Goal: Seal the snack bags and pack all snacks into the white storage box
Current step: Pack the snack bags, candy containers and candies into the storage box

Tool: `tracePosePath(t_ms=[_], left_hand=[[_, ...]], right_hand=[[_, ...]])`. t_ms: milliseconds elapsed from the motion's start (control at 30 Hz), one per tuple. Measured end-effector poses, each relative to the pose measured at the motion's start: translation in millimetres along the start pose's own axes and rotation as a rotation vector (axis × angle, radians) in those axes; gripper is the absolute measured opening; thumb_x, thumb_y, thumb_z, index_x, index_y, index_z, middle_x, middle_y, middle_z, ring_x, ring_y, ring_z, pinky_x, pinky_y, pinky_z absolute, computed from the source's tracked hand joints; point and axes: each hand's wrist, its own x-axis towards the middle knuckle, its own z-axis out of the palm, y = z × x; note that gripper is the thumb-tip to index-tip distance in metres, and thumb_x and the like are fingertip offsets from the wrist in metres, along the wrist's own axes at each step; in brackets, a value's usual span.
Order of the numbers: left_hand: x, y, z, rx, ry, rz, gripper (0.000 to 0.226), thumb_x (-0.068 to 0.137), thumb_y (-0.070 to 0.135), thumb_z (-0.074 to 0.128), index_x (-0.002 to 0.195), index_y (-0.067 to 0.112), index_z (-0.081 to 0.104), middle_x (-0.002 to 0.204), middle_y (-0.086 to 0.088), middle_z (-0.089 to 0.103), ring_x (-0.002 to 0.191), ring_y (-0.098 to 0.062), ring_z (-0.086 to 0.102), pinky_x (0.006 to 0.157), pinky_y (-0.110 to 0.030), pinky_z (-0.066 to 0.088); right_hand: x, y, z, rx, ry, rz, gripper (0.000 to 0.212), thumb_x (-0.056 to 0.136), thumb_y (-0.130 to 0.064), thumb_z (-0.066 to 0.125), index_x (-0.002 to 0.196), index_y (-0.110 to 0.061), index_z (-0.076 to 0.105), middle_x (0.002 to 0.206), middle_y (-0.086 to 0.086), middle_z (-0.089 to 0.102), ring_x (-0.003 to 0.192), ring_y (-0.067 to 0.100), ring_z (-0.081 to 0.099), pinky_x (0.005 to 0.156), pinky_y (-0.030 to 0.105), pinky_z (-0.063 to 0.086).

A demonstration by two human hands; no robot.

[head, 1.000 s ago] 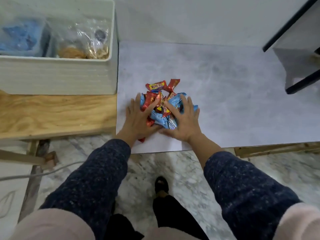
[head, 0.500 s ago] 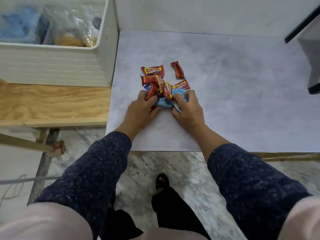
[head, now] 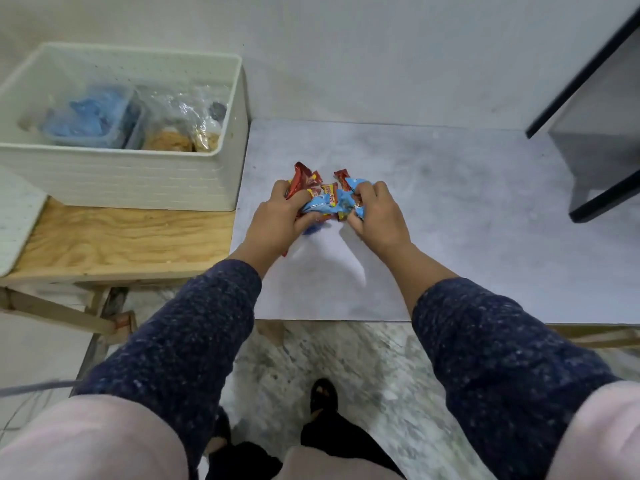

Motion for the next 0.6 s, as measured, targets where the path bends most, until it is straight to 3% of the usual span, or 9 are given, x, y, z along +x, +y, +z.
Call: tracePosePath(t_ms=[200,433,600], left_hand=[[29,-2,-77,0.003,0.157,0.061,0.030,0.085,0.032,0.066,0.102,0.008,0.064,0.109,-0.021,0.052,0.074,-0.038,0.061,0.066,-0.039,0.050],[53,-63,-163,0.053,0.306,0.026,0.032,0.087,0.035,0.063,0.103,0.007,0.061,0.112,-0.018,0.051,0.074,-0.034,0.059,0.066,-0.036,0.050],[65,-136,-200,0.061,0.245,-0.027,0.032,0.087,0.036,0.063,0.105,0.010,0.061,0.110,-0.017,0.050,0.080,-0.034,0.058,0.073,-0.037,0.049]], right_hand=[[38,-55,-50,-0.006,0.089,-0.080,0.036,0.082,-0.014,0.060,0.115,0.000,0.051,0.113,0.020,0.049,0.095,0.037,0.052,0.072,0.038,0.044],[90,-157,-56,0.012,0.174,-0.236,0.033,0.080,-0.009,0.060,0.111,0.002,0.055,0.110,0.022,0.052,0.090,0.036,0.054,0.067,0.034,0.042],[122,-230,-24,0.049,0.139,-0.253,0.034,0.079,-0.008,0.062,0.111,0.001,0.055,0.109,0.021,0.052,0.089,0.037,0.055,0.068,0.037,0.046]])
